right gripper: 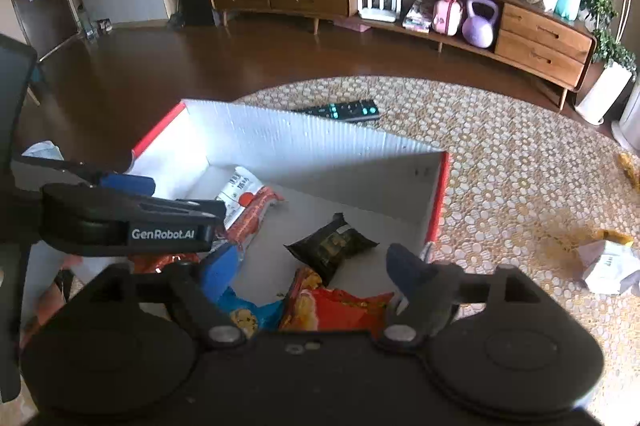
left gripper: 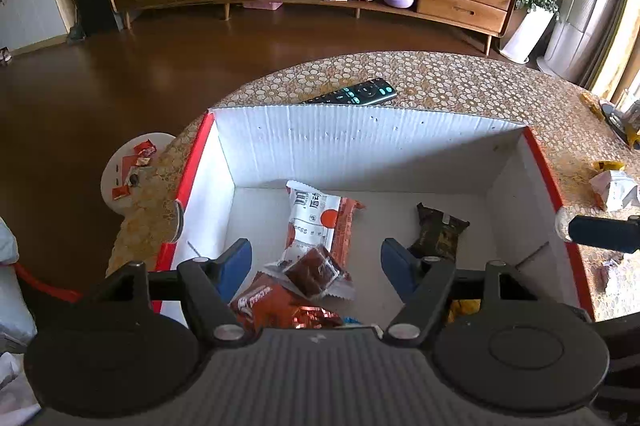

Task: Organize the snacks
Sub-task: 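Move both tools back from the box toward the purple candy bar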

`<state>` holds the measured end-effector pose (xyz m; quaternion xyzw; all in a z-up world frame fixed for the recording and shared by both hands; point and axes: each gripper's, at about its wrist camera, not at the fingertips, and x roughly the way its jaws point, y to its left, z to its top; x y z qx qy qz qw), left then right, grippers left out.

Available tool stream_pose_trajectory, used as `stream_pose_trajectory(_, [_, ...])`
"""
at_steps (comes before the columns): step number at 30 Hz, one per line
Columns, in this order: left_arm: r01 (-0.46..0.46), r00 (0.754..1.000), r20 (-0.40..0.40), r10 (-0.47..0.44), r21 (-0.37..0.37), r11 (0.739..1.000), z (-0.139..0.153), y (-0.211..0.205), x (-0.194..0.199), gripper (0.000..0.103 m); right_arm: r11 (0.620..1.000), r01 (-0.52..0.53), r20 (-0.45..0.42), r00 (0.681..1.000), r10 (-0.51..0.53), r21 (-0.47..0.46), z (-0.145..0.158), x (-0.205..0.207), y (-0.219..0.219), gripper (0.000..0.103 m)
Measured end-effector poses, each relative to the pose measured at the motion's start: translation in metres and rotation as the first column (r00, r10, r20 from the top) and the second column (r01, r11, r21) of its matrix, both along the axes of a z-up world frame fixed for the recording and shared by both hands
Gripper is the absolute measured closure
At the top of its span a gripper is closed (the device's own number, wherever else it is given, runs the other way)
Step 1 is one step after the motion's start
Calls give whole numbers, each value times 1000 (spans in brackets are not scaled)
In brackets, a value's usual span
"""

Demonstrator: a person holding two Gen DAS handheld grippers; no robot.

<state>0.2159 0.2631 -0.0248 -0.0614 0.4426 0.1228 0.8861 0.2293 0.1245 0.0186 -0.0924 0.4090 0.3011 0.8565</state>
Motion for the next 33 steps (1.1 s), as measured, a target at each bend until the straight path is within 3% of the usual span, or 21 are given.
stream_pose_trajectory(4, [11,1000,20,-12,6,1000,12,-7,-13,32,1000,-13,7,1000,13,19,11,-10,-10,13])
stream_pose_trajectory(7, [15,999,35,-15,9,1000,19,-12,-22,21,999,-19,9,1000,18,31,19,-19,-19,7])
stream_pose_trajectory(15, [47,995,83,-47,6,999,39,-33,-48,16,999,-9,45,999,7,51,36,-40,-50,3])
stream_pose_trajectory(20, [82,989,125,-82,0,997,51,-54,-63,3,997,8,71,997,-14,77,49,-53,-74,1])
stream_pose_trajectory(33, [184,967,180,-180,-6,983,67,-134,-83,2,985,100,109,987,-115,138,71,-70,-161,0])
